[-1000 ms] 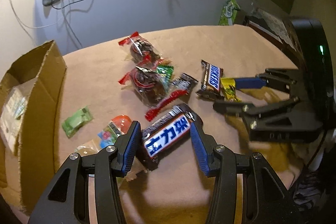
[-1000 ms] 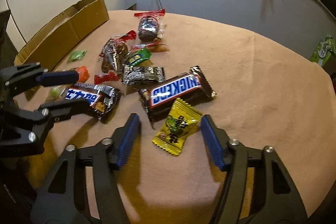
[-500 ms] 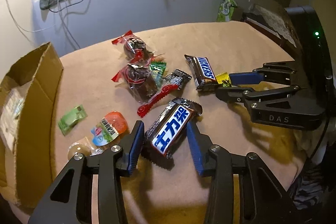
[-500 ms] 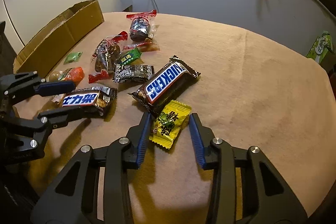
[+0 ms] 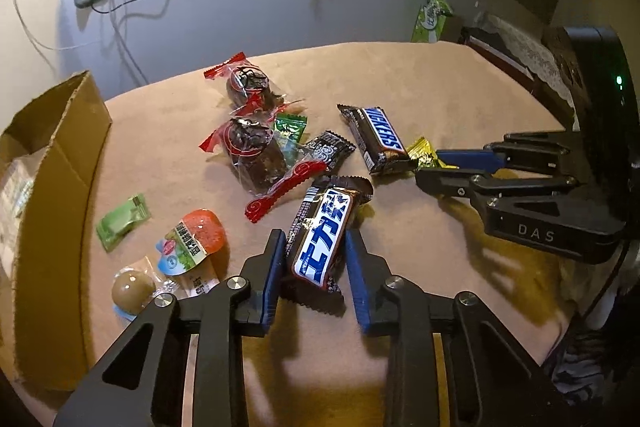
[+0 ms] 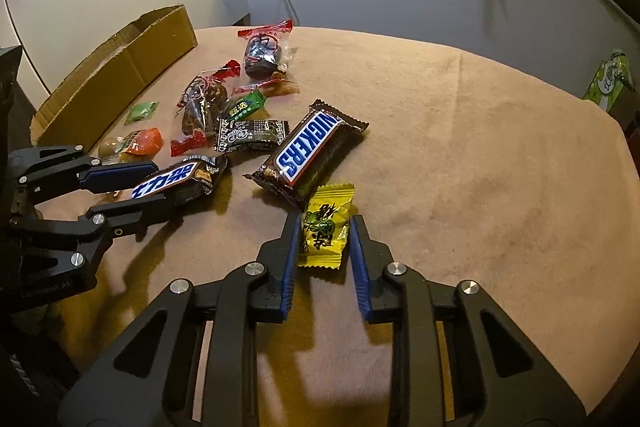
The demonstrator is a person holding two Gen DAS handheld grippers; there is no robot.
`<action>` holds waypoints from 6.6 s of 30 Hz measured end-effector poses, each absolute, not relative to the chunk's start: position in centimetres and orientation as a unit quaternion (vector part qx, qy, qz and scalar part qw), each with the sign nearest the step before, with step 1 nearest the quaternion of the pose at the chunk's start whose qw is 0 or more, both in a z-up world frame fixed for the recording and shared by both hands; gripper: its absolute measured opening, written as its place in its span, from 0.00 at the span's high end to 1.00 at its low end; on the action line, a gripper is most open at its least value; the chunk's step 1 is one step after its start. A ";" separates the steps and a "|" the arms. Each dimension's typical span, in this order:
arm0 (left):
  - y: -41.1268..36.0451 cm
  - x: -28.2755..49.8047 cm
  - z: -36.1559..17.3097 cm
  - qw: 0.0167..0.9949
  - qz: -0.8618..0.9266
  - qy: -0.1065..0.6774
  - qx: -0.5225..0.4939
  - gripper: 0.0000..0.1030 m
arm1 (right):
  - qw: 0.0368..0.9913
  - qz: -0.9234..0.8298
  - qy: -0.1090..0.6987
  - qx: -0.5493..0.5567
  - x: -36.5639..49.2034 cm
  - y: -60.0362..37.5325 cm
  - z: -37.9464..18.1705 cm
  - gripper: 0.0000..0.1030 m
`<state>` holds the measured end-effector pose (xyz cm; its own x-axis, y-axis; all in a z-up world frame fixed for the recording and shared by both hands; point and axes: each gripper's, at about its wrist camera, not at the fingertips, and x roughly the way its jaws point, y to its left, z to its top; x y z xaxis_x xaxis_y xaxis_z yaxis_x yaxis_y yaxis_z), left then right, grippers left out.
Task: Organize snacks
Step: 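Carry both candies into the box and open both grippers to drop them, then withdraw both grippers from the box back toward the remaining snacks, then grasp the Snickers bar with the right gripper while the left grasps a red-wrapped candy bag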
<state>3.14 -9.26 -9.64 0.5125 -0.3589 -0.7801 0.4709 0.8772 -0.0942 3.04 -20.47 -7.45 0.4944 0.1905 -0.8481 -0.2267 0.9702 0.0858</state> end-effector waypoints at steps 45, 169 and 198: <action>9.7 1.8 -2.3 0.950 -0.058 0.299 -0.074 0.72 | 0.858 0.285 0.426 -0.008 9.6 -2.3 0.0 0.76; -5.9 8.6 -8.9 0.904 -0.102 0.415 0.031 0.80 | 0.858 0.140 0.494 0.015 9.1 -19.9 -7.5 0.70; -7.2 11.2 -9.9 0.895 -0.109 0.432 0.038 0.69 | 0.854 0.146 0.498 0.031 9.4 -21.2 -7.6 0.70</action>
